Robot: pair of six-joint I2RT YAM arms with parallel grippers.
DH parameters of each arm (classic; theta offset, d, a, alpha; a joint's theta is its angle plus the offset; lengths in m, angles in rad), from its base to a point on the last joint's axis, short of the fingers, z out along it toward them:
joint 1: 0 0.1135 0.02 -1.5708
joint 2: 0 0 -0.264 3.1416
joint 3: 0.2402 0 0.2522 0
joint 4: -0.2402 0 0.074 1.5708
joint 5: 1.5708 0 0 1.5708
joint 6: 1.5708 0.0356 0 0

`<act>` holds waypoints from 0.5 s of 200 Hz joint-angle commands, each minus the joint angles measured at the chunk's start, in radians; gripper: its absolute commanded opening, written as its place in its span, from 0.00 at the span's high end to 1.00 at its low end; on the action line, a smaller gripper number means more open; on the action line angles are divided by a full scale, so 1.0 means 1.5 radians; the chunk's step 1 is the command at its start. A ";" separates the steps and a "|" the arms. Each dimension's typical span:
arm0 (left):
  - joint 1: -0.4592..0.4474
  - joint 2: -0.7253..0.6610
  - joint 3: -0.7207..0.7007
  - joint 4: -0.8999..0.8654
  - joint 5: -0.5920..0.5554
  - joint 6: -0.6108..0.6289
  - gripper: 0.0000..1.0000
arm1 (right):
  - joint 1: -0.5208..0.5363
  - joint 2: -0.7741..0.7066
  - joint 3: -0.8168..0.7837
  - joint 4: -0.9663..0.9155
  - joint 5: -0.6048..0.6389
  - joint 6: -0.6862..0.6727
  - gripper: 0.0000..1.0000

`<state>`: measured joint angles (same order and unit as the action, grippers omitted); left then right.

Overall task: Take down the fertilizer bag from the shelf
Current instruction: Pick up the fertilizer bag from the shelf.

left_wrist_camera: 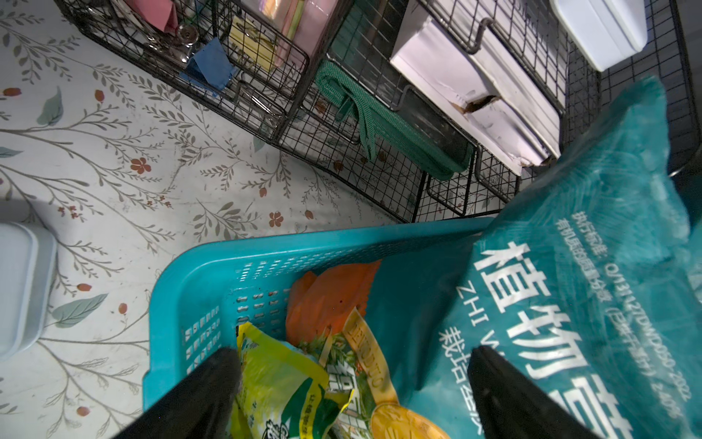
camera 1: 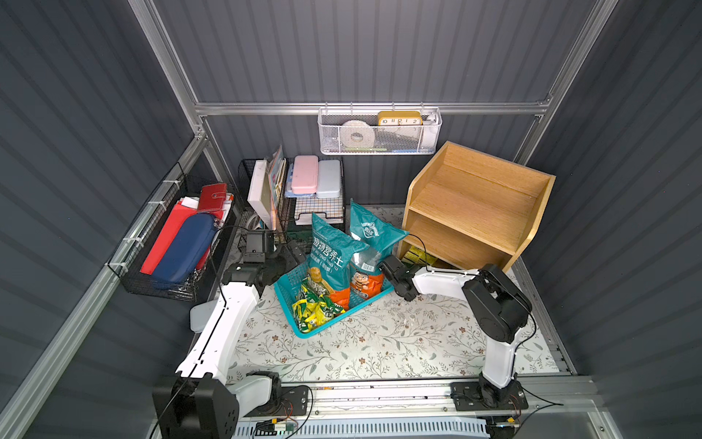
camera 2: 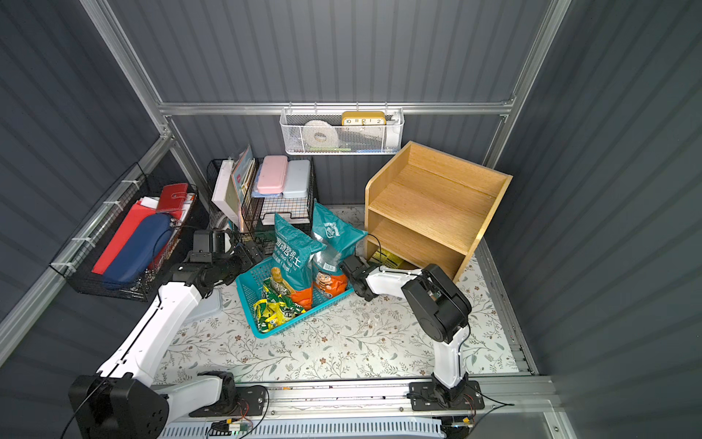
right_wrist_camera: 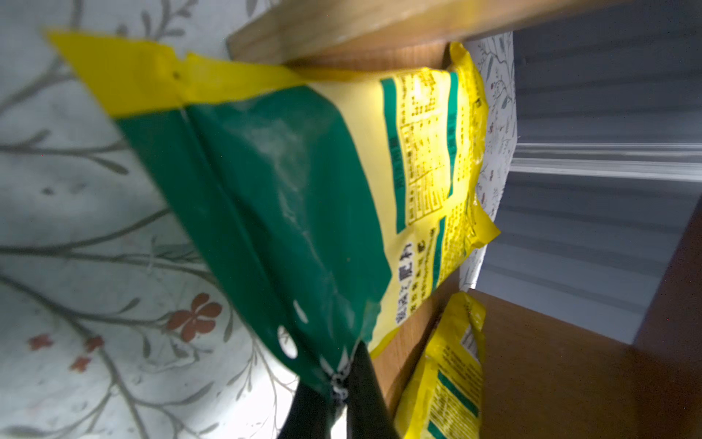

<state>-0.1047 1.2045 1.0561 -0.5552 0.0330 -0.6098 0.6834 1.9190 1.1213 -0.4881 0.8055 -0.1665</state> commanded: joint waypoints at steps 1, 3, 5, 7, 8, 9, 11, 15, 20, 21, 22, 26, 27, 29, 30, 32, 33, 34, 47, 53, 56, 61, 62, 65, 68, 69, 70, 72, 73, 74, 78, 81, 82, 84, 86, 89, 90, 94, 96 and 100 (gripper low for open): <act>0.000 0.005 0.021 -0.022 -0.006 0.019 0.01 | -0.005 -0.040 -0.005 -0.011 -0.047 0.041 1.00; 0.000 0.004 0.021 -0.022 -0.006 0.019 0.01 | -0.004 -0.045 -0.005 -0.015 -0.048 0.046 1.00; 0.000 0.004 0.021 -0.022 -0.007 0.018 0.01 | -0.003 -0.050 -0.006 -0.020 -0.051 0.051 1.00; 0.000 0.005 0.020 -0.022 -0.007 0.018 0.01 | -0.003 -0.057 -0.006 -0.026 -0.054 0.056 1.00; 0.000 0.005 0.021 -0.022 -0.007 0.018 0.01 | -0.003 -0.060 -0.006 -0.028 -0.055 0.058 1.00; 0.000 0.004 0.021 -0.021 -0.007 0.018 0.01 | -0.003 -0.063 -0.007 -0.030 -0.057 0.060 1.00; 0.000 0.004 0.020 -0.021 -0.008 0.018 0.01 | -0.001 -0.069 -0.008 -0.034 -0.061 0.065 1.00; 0.000 0.004 0.019 -0.021 -0.008 0.017 0.01 | 0.001 -0.083 -0.010 -0.044 -0.068 0.074 1.00; 0.000 0.005 0.019 -0.019 -0.009 0.017 0.01 | 0.004 -0.101 -0.013 -0.052 -0.075 0.086 1.00; 0.000 0.005 0.019 -0.019 -0.009 0.017 0.01 | 0.005 -0.103 -0.014 -0.055 -0.077 0.088 1.00; 0.000 0.006 0.018 -0.019 -0.009 0.017 0.01 | 0.006 -0.108 -0.015 -0.056 -0.078 0.091 1.00; 0.000 0.006 0.019 -0.017 -0.009 0.016 0.01 | 0.009 -0.124 -0.019 -0.064 -0.084 0.101 1.00; 0.000 0.006 0.018 -0.016 -0.009 0.015 0.01 | 0.009 -0.127 -0.020 -0.066 -0.086 0.104 1.00; 0.000 0.007 0.017 -0.016 -0.008 0.015 0.01 | 0.011 -0.135 -0.023 -0.070 -0.090 0.109 1.00; 0.000 0.007 0.018 -0.015 -0.008 0.015 0.01 | 0.012 -0.139 -0.023 -0.071 -0.092 0.111 1.00; 0.000 0.008 0.017 -0.014 -0.008 0.015 0.01 | 0.013 -0.146 -0.025 -0.075 -0.097 0.115 1.00; 0.000 0.008 0.018 -0.014 -0.008 0.015 0.01 | 0.014 -0.150 -0.026 -0.077 -0.099 0.118 1.00; 0.000 0.008 0.017 -0.014 -0.008 0.014 0.01 | 0.015 -0.154 -0.026 -0.079 -0.101 0.120 1.00; 0.000 0.011 0.015 -0.007 -0.006 0.012 0.01 | 0.026 -0.203 -0.036 -0.100 -0.127 0.152 1.00; 0.000 0.013 0.014 -0.004 -0.004 0.012 0.01 | 0.031 -0.224 -0.039 -0.111 -0.141 0.165 1.00; 0.000 0.014 0.014 -0.002 -0.003 0.011 0.01 | 0.033 -0.234 -0.040 -0.116 -0.147 0.172 1.00; 0.000 0.016 0.015 -0.001 0.000 0.011 0.01 | 0.036 -0.254 -0.041 -0.124 -0.156 0.184 1.00; 0.000 0.017 0.014 -0.001 0.000 0.011 0.01 | 0.036 -0.258 -0.041 -0.126 -0.158 0.187 1.00; 0.000 0.018 0.015 0.000 0.001 0.011 0.01 | 0.038 -0.268 -0.042 -0.131 -0.163 0.194 1.00; 0.000 0.018 0.014 0.000 0.003 0.011 0.01 | 0.039 -0.277 -0.042 -0.136 -0.168 0.200 1.00; 0.000 0.018 0.014 0.000 0.003 0.010 0.01 | 0.040 -0.279 -0.042 -0.139 -0.169 0.201 1.00; 0.000 0.019 0.014 0.001 0.003 0.010 0.01 | 0.040 -0.283 -0.042 -0.141 -0.171 0.203 1.00; 0.000 0.019 0.014 0.000 0.004 0.011 0.01 | 0.040 -0.290 -0.041 -0.146 -0.175 0.207 1.00; 0.000 0.019 0.014 0.001 0.005 0.011 0.01 | 0.041 -0.293 -0.041 -0.148 -0.176 0.209 1.00; 0.000 0.019 0.014 0.001 0.005 0.011 0.01 | 0.041 -0.296 -0.041 -0.151 -0.178 0.211 1.00; 0.000 0.020 0.015 0.001 0.007 0.011 0.01 | 0.042 -0.310 -0.039 -0.161 -0.185 0.219 1.00; 0.000 0.020 0.015 0.001 0.007 0.012 0.01 | 0.042 -0.320 -0.038 -0.168 -0.189 0.225 1.00; 0.000 0.020 0.015 0.001 0.008 0.011 0.01 | 0.042 -0.323 -0.037 -0.172 -0.191 0.227 1.00; 0.000 0.019 0.015 0.000 0.007 0.011 0.01 | 0.042 -0.330 -0.036 -0.177 -0.194 0.231 1.00; 0.000 0.019 0.014 0.000 0.008 0.011 0.01 | 0.042 -0.337 -0.034 -0.183 -0.197 0.234 1.00; 0.000 0.019 0.014 0.000 0.008 0.010 0.01 | 0.042 -0.346 -0.032 -0.192 -0.203 0.239 1.00; 0.000 0.018 0.014 0.000 0.007 0.010 0.01 | 0.042 -0.350 -0.031 -0.194 -0.204 0.241 1.00; 0.000 0.017 0.014 0.000 0.008 0.010 0.01 | 0.042 -0.366 -0.027 -0.204 -0.211 0.244 1.00; 0.000 0.017 0.014 0.000 0.007 0.011 0.01 | 0.042 -0.374 -0.026 -0.208 -0.214 0.245 1.00; 0.000 0.016 0.014 0.001 0.008 0.011 0.01 | 0.043 -0.389 -0.022 -0.217 -0.223 0.247 1.00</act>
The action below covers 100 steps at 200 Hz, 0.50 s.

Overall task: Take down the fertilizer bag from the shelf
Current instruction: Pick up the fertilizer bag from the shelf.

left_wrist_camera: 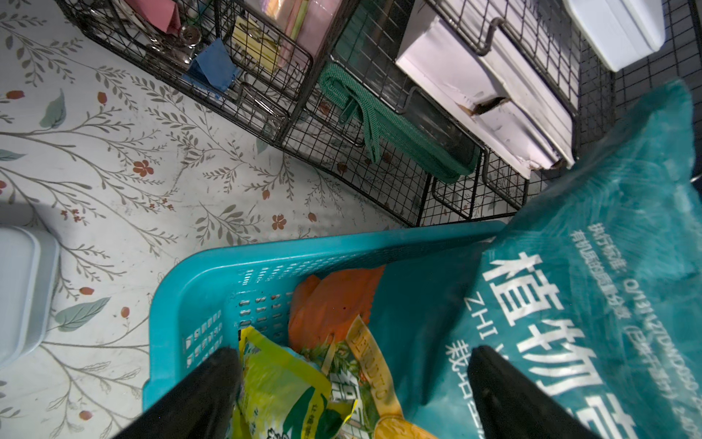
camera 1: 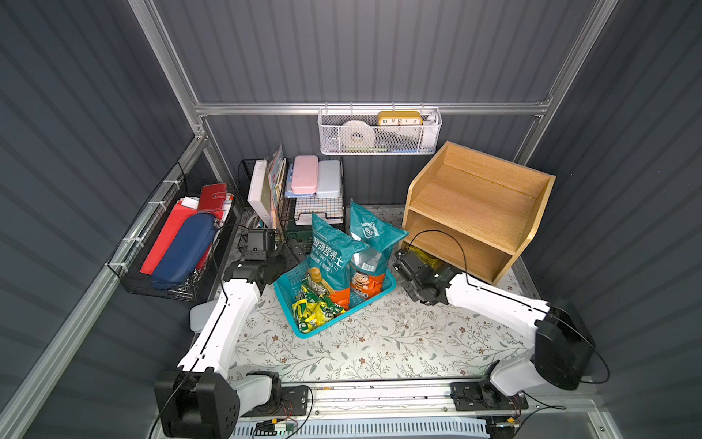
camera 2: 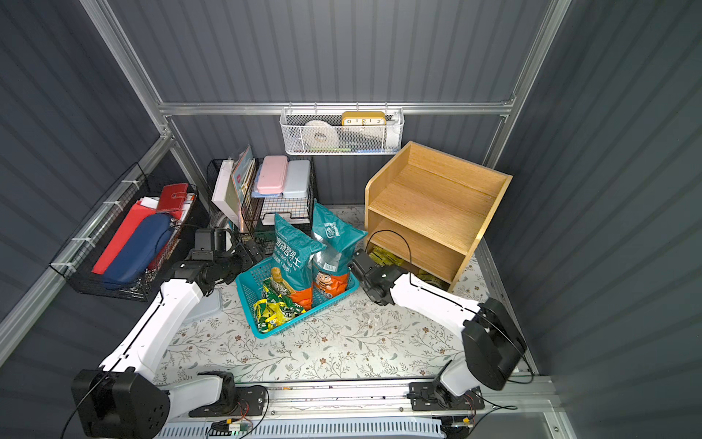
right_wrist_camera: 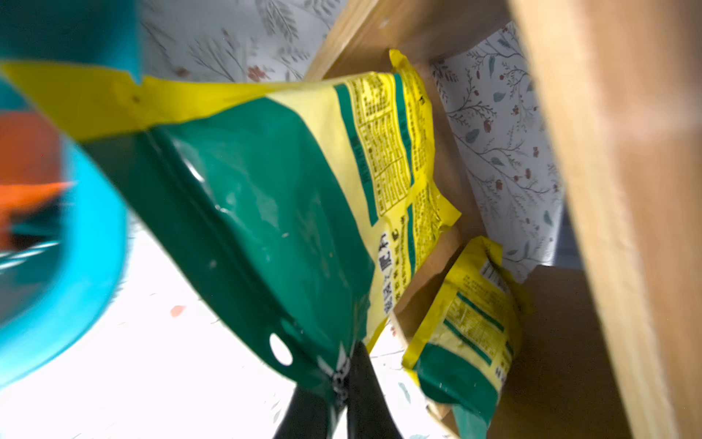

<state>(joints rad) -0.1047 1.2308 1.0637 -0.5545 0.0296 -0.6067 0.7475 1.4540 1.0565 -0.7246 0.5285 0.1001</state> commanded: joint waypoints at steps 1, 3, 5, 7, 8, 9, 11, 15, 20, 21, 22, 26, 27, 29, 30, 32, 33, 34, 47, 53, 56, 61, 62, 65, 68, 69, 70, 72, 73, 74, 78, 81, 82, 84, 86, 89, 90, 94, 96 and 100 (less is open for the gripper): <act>0.000 -0.001 0.009 0.000 0.010 0.009 0.01 | 0.000 -0.084 0.022 -0.061 -0.042 0.069 1.00; 0.000 -0.002 0.009 0.000 0.009 0.009 0.01 | 0.000 -0.092 0.024 -0.066 -0.047 0.069 1.00; 0.000 -0.002 0.008 0.000 0.009 0.009 0.01 | 0.000 -0.100 0.026 -0.070 -0.053 0.069 1.00; 0.000 -0.002 0.008 -0.001 0.009 0.009 0.01 | 0.000 -0.108 0.029 -0.074 -0.060 0.068 1.00; 0.000 -0.003 0.008 -0.001 0.009 0.009 0.01 | 0.000 -0.112 0.030 -0.077 -0.064 0.068 1.00; 0.000 -0.003 0.007 -0.001 0.008 0.009 0.01 | 0.000 -0.116 0.032 -0.079 -0.068 0.068 1.00; 0.000 -0.003 0.006 -0.001 0.007 0.009 0.01 | 0.000 -0.124 0.035 -0.085 -0.075 0.067 1.00; 0.000 -0.004 0.007 -0.001 0.007 0.010 0.01 | 0.000 -0.140 0.044 -0.096 -0.089 0.068 1.00; 0.000 -0.004 0.006 -0.002 0.005 0.010 0.01 | 0.000 -0.156 0.055 -0.110 -0.108 0.070 1.00; 0.000 -0.004 0.006 -0.002 0.005 0.010 0.01 | 0.000 -0.157 0.057 -0.112 -0.112 0.070 1.00; 0.000 -0.004 0.005 -0.002 0.005 0.010 0.01 | 0.000 -0.157 0.059 -0.115 -0.117 0.070 1.00; 0.000 -0.004 0.005 -0.002 0.002 0.011 0.01 | 0.000 -0.183 0.069 -0.124 -0.136 0.070 1.00; 0.000 -0.005 0.005 -0.002 0.002 0.012 0.01 | 0.000 -0.188 0.072 -0.126 -0.142 0.069 1.00; 0.000 -0.005 0.004 -0.003 0.000 0.012 0.01 | 0.000 -0.196 0.078 -0.131 -0.152 0.069 1.00; 0.000 -0.005 0.004 -0.003 -0.001 0.013 0.01 | 0.000 -0.199 0.081 -0.133 -0.154 0.070 1.00; 0.000 -0.005 0.004 -0.003 -0.003 0.013 0.01 | 0.000 -0.205 0.088 -0.138 -0.167 0.071 1.00; 0.000 -0.005 0.004 -0.003 -0.004 0.013 0.01 | 0.000 -0.208 0.091 -0.140 -0.173 0.072 1.00; 0.000 -0.005 0.004 -0.004 -0.005 0.014 0.01 | 0.000 -0.211 0.094 -0.143 -0.179 0.073 1.00; 0.000 -0.008 0.003 -0.006 -0.024 0.016 0.01 | 0.000 -0.240 0.140 -0.162 -0.255 0.088 1.00; 0.000 -0.010 0.001 -0.007 -0.033 0.017 0.01 | 0.001 -0.249 0.162 -0.165 -0.294 0.095 1.00; 0.000 -0.010 0.001 -0.007 -0.039 0.017 0.01 | 0.001 -0.252 0.173 -0.164 -0.313 0.099 1.00; 0.000 -0.012 -0.001 -0.005 -0.046 0.018 0.01 | 0.001 -0.255 0.192 -0.163 -0.346 0.106 1.00; 0.000 -0.013 -0.001 -0.005 -0.047 0.018 0.01 | 0.001 -0.256 0.194 -0.163 -0.352 0.108 1.00; 0.000 -0.014 -0.003 -0.004 -0.051 0.019 0.01 | 0.002 -0.256 0.206 -0.160 -0.372 0.113 1.00; 0.000 -0.014 -0.004 -0.004 -0.054 0.019 0.01 | 0.003 -0.256 0.216 -0.156 -0.389 0.117 1.00; 0.000 -0.015 -0.004 -0.003 -0.056 0.020 0.01 | 0.003 -0.256 0.220 -0.154 -0.395 0.119 1.00; 0.000 -0.015 -0.004 -0.003 -0.058 0.021 0.01 | 0.004 -0.255 0.224 -0.153 -0.401 0.120 1.00; 0.000 -0.016 -0.004 -0.003 -0.060 0.022 0.01 | 0.005 -0.254 0.230 -0.149 -0.412 0.123 1.00; 0.000 -0.016 -0.004 -0.003 -0.062 0.022 0.01 | 0.006 -0.254 0.233 -0.148 -0.417 0.125 1.00; 0.000 -0.017 -0.004 -0.003 -0.063 0.022 0.01 | 0.007 -0.253 0.236 -0.145 -0.421 0.126 1.00; 0.000 -0.016 -0.005 -0.004 -0.067 0.024 0.01 | 0.011 -0.249 0.247 -0.137 -0.437 0.132 1.00; 0.000 -0.015 -0.004 -0.005 -0.070 0.026 0.01 | 0.016 -0.246 0.256 -0.130 -0.448 0.137 1.00; 0.000 -0.016 -0.004 -0.005 -0.071 0.027 0.01 | 0.018 -0.245 0.259 -0.127 -0.450 0.138 1.00; 0.000 -0.015 -0.005 -0.005 -0.073 0.028 0.01 | 0.022 -0.241 0.264 -0.122 -0.458 0.140 1.00; 0.000 -0.015 -0.004 -0.006 -0.075 0.030 0.01 | 0.026 -0.238 0.269 -0.118 -0.463 0.141 1.00; 0.000 -0.014 -0.004 -0.007 -0.079 0.032 0.01 | 0.034 -0.232 0.277 -0.111 -0.470 0.143 1.00; 0.000 -0.015 -0.004 -0.008 -0.080 0.033 0.01 | 0.037 -0.229 0.281 -0.109 -0.473 0.143 1.00; 0.000 -0.013 -0.003 -0.010 -0.086 0.036 0.01 | 0.048 -0.219 0.293 -0.100 -0.481 0.144 1.00; 0.000 -0.012 -0.003 -0.012 -0.089 0.038 0.01 | 0.055 -0.214 0.298 -0.096 -0.483 0.143 1.00; 0.000 -0.010 -0.002 -0.016 -0.096 0.039 0.01 | 0.070 -0.201 0.310 -0.088 -0.486 0.141 1.00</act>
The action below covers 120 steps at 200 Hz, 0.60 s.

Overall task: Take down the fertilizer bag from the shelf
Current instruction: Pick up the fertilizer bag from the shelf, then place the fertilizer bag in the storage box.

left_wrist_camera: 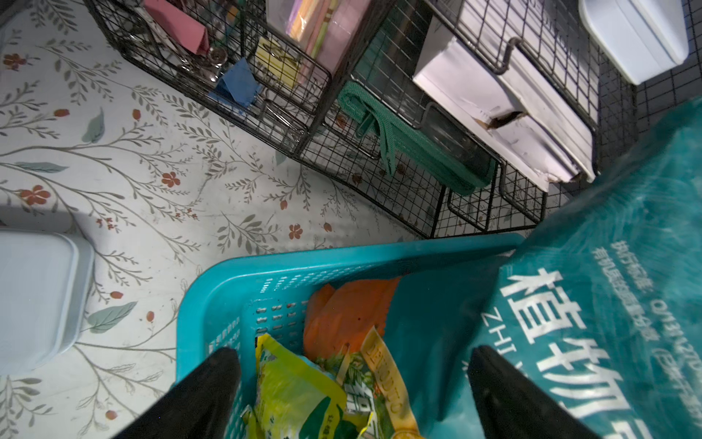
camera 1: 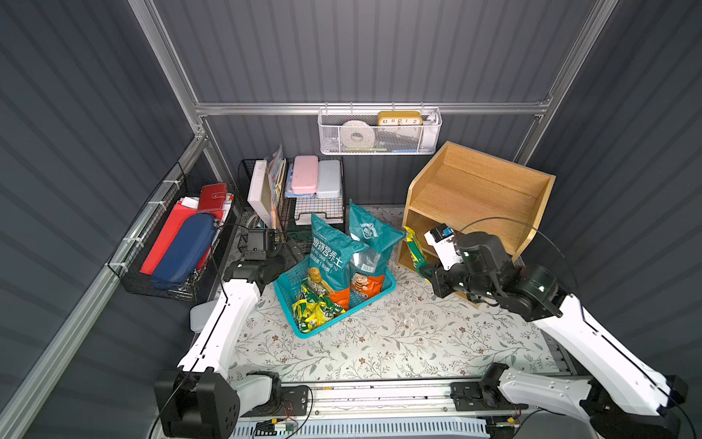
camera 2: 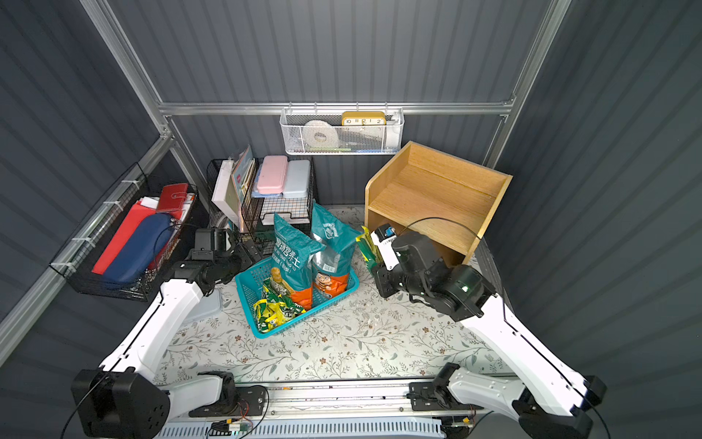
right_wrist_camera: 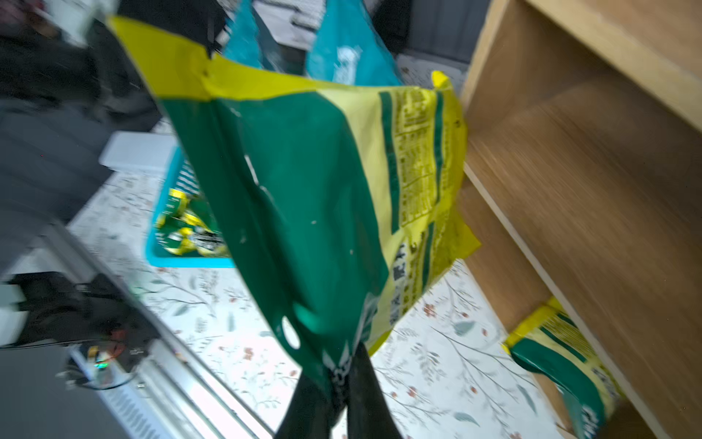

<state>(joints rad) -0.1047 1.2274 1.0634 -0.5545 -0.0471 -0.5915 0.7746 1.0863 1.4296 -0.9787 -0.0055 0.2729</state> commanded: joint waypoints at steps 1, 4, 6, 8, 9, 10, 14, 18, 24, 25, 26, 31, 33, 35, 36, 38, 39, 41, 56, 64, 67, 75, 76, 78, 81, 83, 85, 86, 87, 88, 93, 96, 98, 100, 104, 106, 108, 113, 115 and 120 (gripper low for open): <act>0.000 -0.008 -0.001 -0.017 -0.046 0.029 0.01 | 0.055 0.047 0.065 0.083 -0.131 0.026 1.00; 0.000 -0.007 -0.001 -0.021 -0.054 0.031 0.01 | 0.067 0.057 0.072 0.090 -0.130 0.024 1.00; 0.000 -0.007 0.000 -0.024 -0.058 0.031 0.01 | 0.074 0.064 0.079 0.094 -0.130 0.022 1.00; 0.000 -0.005 0.001 -0.027 -0.064 0.031 0.01 | 0.082 0.071 0.086 0.098 -0.130 0.020 1.00; 0.000 -0.005 0.001 -0.028 -0.067 0.031 0.01 | 0.084 0.075 0.089 0.100 -0.130 0.019 1.00; 0.000 -0.005 0.002 -0.030 -0.070 0.031 0.01 | 0.089 0.077 0.091 0.103 -0.131 0.019 1.00; 0.000 -0.003 0.003 -0.039 -0.083 0.029 0.01 | 0.102 0.099 0.104 0.110 -0.133 0.015 1.00; 0.000 -0.002 0.004 -0.047 -0.099 0.026 0.01 | 0.115 0.119 0.119 0.115 -0.135 0.010 1.00; 0.001 -0.002 0.006 -0.057 -0.118 0.023 0.01 | 0.129 0.146 0.142 0.117 -0.139 0.002 1.00; 0.001 -0.002 0.005 -0.058 -0.120 0.023 0.01 | 0.131 0.150 0.144 0.118 -0.141 0.000 1.00; 0.001 -0.002 0.006 -0.059 -0.123 0.023 0.01 | 0.131 0.150 0.144 0.118 -0.141 0.000 1.00; 0.001 -0.004 0.004 -0.063 -0.137 0.023 0.01 | 0.140 0.168 0.157 0.125 -0.147 -0.006 1.00; 0.001 -0.005 0.005 -0.064 -0.142 0.022 0.01 | 0.142 0.176 0.162 0.129 -0.150 -0.006 1.00; 0.001 -0.006 0.004 -0.065 -0.146 0.022 0.01 | 0.144 0.185 0.166 0.138 -0.154 -0.006 1.00; 0.001 -0.007 0.004 -0.065 -0.149 0.023 0.01 | 0.145 0.188 0.167 0.142 -0.154 -0.005 1.00; 0.001 -0.007 0.003 -0.067 -0.154 0.023 0.01 | 0.145 0.191 0.168 0.145 -0.155 -0.004 1.00; 0.001 -0.007 0.002 -0.067 -0.157 0.024 0.01 | 0.145 0.197 0.169 0.151 -0.155 -0.002 1.00; 0.001 -0.009 0.001 -0.067 -0.162 0.024 0.00 | 0.146 0.203 0.169 0.162 -0.155 0.000 1.00; 0.004 -0.021 -0.008 -0.067 -0.197 0.033 0.01 | 0.146 0.245 0.171 0.224 -0.217 0.015 1.00; 0.009 -0.027 -0.012 -0.067 -0.212 0.042 0.00 | 0.146 0.270 0.178 0.248 -0.233 0.025 1.00; 0.013 -0.028 -0.014 -0.066 -0.218 0.046 0.01 | 0.146 0.280 0.181 0.255 -0.238 0.027 1.00; 0.024 -0.032 -0.021 -0.063 -0.232 0.056 0.01 | 0.146 0.307 0.193 0.269 -0.251 0.028 1.00; 0.026 -0.032 -0.022 -0.063 -0.233 0.057 0.01 | 0.146 0.311 0.195 0.269 -0.252 0.028 1.00; 0.030 -0.032 -0.024 -0.063 -0.235 0.058 0.01 | 0.146 0.318 0.198 0.272 -0.255 0.028 1.00; 0.039 -0.032 -0.027 -0.063 -0.235 0.059 0.01 | 0.146 0.329 0.205 0.272 -0.254 0.030 1.00; 0.045 -0.033 -0.028 -0.063 -0.234 0.060 0.01 | 0.146 0.335 0.209 0.272 -0.254 0.030 1.00; 0.052 -0.034 -0.029 -0.064 -0.232 0.061 0.01 | 0.146 0.343 0.214 0.271 -0.253 0.031 1.00; 0.056 -0.034 -0.030 -0.064 -0.231 0.061 0.01 | 0.146 0.347 0.217 0.271 -0.252 0.031 1.00; 0.059 -0.033 -0.030 -0.064 -0.229 0.062 0.01 | 0.146 0.351 0.219 0.270 -0.252 0.031 1.00; 0.063 -0.034 -0.031 -0.064 -0.227 0.062 0.01 | 0.146 0.354 0.222 0.270 -0.252 0.031 1.00; 0.079 -0.034 -0.034 -0.066 -0.216 0.064 0.01 | 0.146 0.371 0.234 0.269 -0.254 0.032 1.00; 0.093 -0.034 -0.035 -0.067 -0.209 0.065 0.01 | 0.146 0.381 0.241 0.269 -0.256 0.032 1.00; 0.101 -0.034 -0.036 -0.068 -0.205 0.066 0.01 | 0.146 0.387 0.246 0.269 -0.258 0.032 1.00; 0.108 -0.034 -0.037 -0.068 -0.201 0.066 0.01 | 0.146 0.393 0.251 0.269 -0.259 0.032 1.00; 0.122 -0.034 -0.041 -0.068 -0.193 0.068 0.01 | 0.146 0.404 0.261 0.268 -0.258 0.035 1.00; 0.127 -0.034 -0.042 -0.068 -0.190 0.069 0.01 | 0.146 0.410 0.265 0.267 -0.257 0.036 1.00; 0.135 -0.036 -0.043 -0.068 -0.186 0.070 0.01 | 0.145 0.416 0.268 0.267 -0.255 0.039 1.00; 0.150 -0.036 -0.048 -0.068 -0.180 0.073 0.01 | 0.145 0.429 0.277 0.267 -0.253 0.044 1.00; 0.153 -0.037 -0.049 -0.067 -0.178 0.074 0.01 | 0.145 0.433 0.280 0.268 -0.254 0.046 1.00; 0.163 -0.039 -0.053 -0.066 -0.177 0.078 0.01 | 0.145 0.443 0.285 0.270 -0.255 0.049 1.00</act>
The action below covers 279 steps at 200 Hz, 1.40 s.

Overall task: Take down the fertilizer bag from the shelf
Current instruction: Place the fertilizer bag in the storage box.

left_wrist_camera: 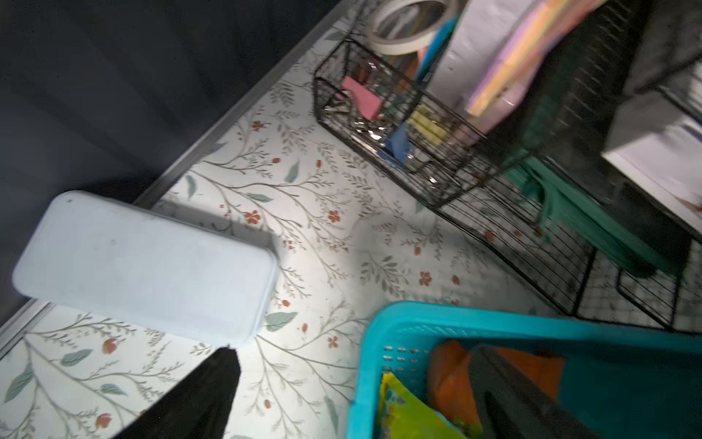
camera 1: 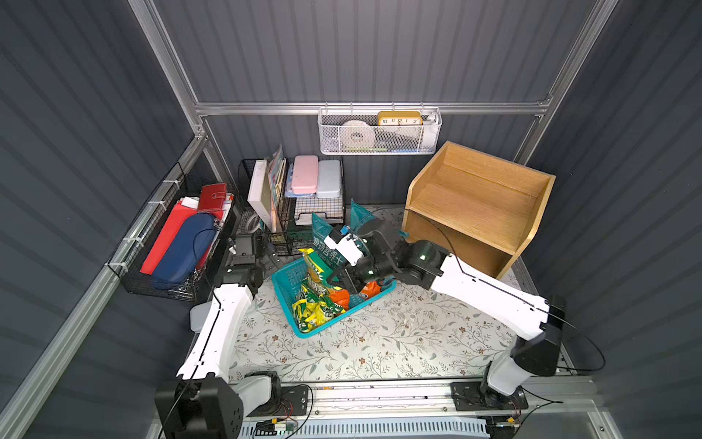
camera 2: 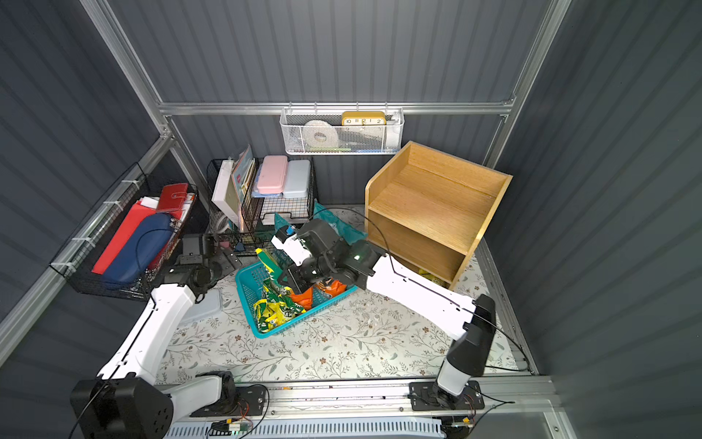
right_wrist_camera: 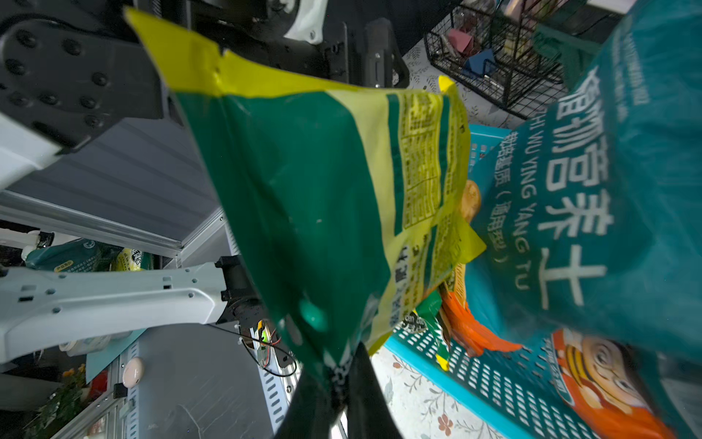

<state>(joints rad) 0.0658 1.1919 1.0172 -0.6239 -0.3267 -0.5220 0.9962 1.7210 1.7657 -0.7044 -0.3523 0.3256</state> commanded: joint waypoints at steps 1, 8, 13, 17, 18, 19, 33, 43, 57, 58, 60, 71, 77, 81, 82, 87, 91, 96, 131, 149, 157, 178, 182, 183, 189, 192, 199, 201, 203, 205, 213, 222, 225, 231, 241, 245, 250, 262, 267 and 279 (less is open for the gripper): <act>0.050 -0.016 -0.023 -0.019 0.009 0.033 0.01 | -0.002 0.022 0.062 0.088 -0.023 0.014 1.00; 0.051 -0.020 -0.028 -0.018 0.003 0.040 0.01 | -0.002 0.036 0.068 0.093 -0.021 0.023 1.00; 0.051 -0.024 -0.032 -0.016 0.004 0.043 0.01 | -0.003 0.046 0.070 0.098 -0.019 0.032 1.00; 0.051 -0.029 -0.035 -0.013 0.007 0.045 0.01 | -0.004 0.052 0.073 0.101 -0.021 0.039 1.00; 0.051 -0.030 -0.036 -0.012 0.008 0.045 0.01 | -0.004 0.055 0.074 0.102 -0.022 0.042 1.00; 0.051 -0.031 -0.037 -0.011 0.009 0.045 0.01 | -0.004 0.058 0.074 0.103 -0.024 0.043 1.00; 0.051 -0.042 -0.047 -0.003 0.024 0.044 0.01 | -0.007 0.089 0.087 0.110 -0.038 0.069 1.00; 0.051 -0.044 -0.050 -0.002 0.035 0.045 0.01 | -0.007 0.112 0.097 0.109 -0.040 0.091 1.00; 0.051 -0.048 -0.053 0.004 0.069 0.051 0.01 | -0.010 0.143 0.113 0.098 -0.052 0.114 1.00; 0.051 -0.049 -0.053 0.005 0.071 0.052 0.01 | -0.010 0.145 0.114 0.097 -0.052 0.116 1.00; 0.051 -0.050 -0.053 0.006 0.077 0.053 0.01 | -0.010 0.148 0.117 0.095 -0.052 0.119 1.00; 0.051 -0.053 -0.053 0.012 0.103 0.056 0.01 | -0.012 0.168 0.126 0.079 -0.050 0.136 1.00; 0.051 -0.054 -0.053 0.014 0.115 0.056 0.01 | -0.013 0.179 0.133 0.065 -0.047 0.144 1.00; 0.051 -0.054 -0.052 0.015 0.122 0.055 0.01 | -0.015 0.188 0.139 0.052 -0.044 0.150 1.00; 0.051 -0.054 -0.052 0.016 0.124 0.055 0.01 | -0.016 0.190 0.141 0.048 -0.043 0.152 1.00; 0.051 -0.053 -0.051 0.017 0.132 0.054 0.01 | -0.019 0.202 0.150 0.030 -0.042 0.156 1.00; 0.051 -0.053 -0.050 0.017 0.139 0.052 0.01 | -0.021 0.211 0.159 0.016 -0.044 0.160 1.00; 0.051 -0.052 -0.048 0.018 0.145 0.050 0.01 | -0.024 0.225 0.171 -0.004 -0.050 0.161 1.00; 0.051 -0.044 -0.039 0.022 0.175 0.039 0.01 | -0.028 0.334 0.274 -0.129 -0.070 0.140 1.00; 0.051 -0.045 -0.037 0.022 0.182 0.034 0.01 | -0.031 0.377 0.288 -0.145 -0.056 0.141 1.00; 0.051 -0.045 -0.037 0.022 0.185 0.032 0.01 | -0.032 0.393 0.292 -0.152 -0.039 0.140 1.00; 0.051 -0.046 -0.039 0.019 0.190 0.029 0.01 | -0.033 0.433 0.315 -0.179 0.015 0.126 1.00; 0.051 -0.045 -0.040 0.019 0.192 0.028 0.01 | -0.033 0.439 0.318 -0.182 0.021 0.125 1.00; 0.051 -0.045 -0.041 0.019 0.193 0.028 0.01 | -0.033 0.440 0.319 -0.184 0.022 0.124 1.00; 0.051 -0.046 -0.041 0.019 0.194 0.027 0.01 | -0.033 0.448 0.323 -0.186 0.030 0.121 1.00; 0.051 -0.046 -0.041 0.019 0.195 0.026 0.01 | -0.032 0.451 0.324 -0.188 0.034 0.120 1.00; 0.051 -0.045 -0.041 0.018 0.198 0.025 0.01 | -0.033 0.458 0.325 -0.189 0.036 0.118 1.00; 0.051 -0.045 -0.041 0.018 0.198 0.025 0.01 | -0.033 0.459 0.327 -0.190 0.037 0.117 1.00; 0.051 -0.044 -0.041 0.018 0.199 0.025 0.01 | -0.033 0.461 0.328 -0.190 0.037 0.117 1.00; 0.051 -0.044 -0.041 0.018 0.200 0.024 0.01 | -0.033 0.462 0.329 -0.192 0.038 0.116 1.00; 0.051 -0.044 -0.041 0.018 0.203 0.023 0.01 | -0.033 0.463 0.335 -0.196 0.037 0.112 1.00; 0.051 -0.044 -0.039 0.018 0.208 0.021 0.01 | -0.033 0.458 0.336 -0.193 0.031 0.104 1.00; 0.051 -0.044 -0.039 0.018 0.209 0.020 0.01 | -0.033 0.455 0.337 -0.193 0.030 0.101 1.00; 0.051 -0.044 -0.039 0.018 0.213 0.019 0.01 | -0.033 0.447 0.340 -0.192 0.030 0.095 0.91; 0.052 -0.043 -0.038 0.018 0.217 0.019 0.01 | -0.032 0.428 0.345 -0.188 0.028 0.076 0.74; 0.051 -0.044 -0.038 0.018 0.220 0.019 0.01 | -0.033 0.414 0.344 -0.183 0.028 0.070 0.67; 0.051 -0.043 -0.036 0.018 0.222 0.018 0.01 | -0.033 0.399 0.344 -0.178 0.031 0.060 0.61; 0.051 -0.044 -0.033 0.019 0.230 0.018 0.01 | -0.033 0.356 0.335 -0.165 0.046 0.037 0.53; 0.051 -0.043 -0.032 0.019 0.234 0.018 0.01 | -0.033 0.335 0.329 -0.161 0.057 0.028 0.52; 0.051 -0.042 -0.027 0.018 0.241 0.018 0.01 | -0.033 0.284 0.313 -0.154 0.093 0.003 0.49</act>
<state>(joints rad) 0.1390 1.1286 0.9508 -0.5983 -0.0086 -0.4854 0.9649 2.3116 2.2581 -0.9497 -0.3439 0.4244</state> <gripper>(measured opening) 0.992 0.487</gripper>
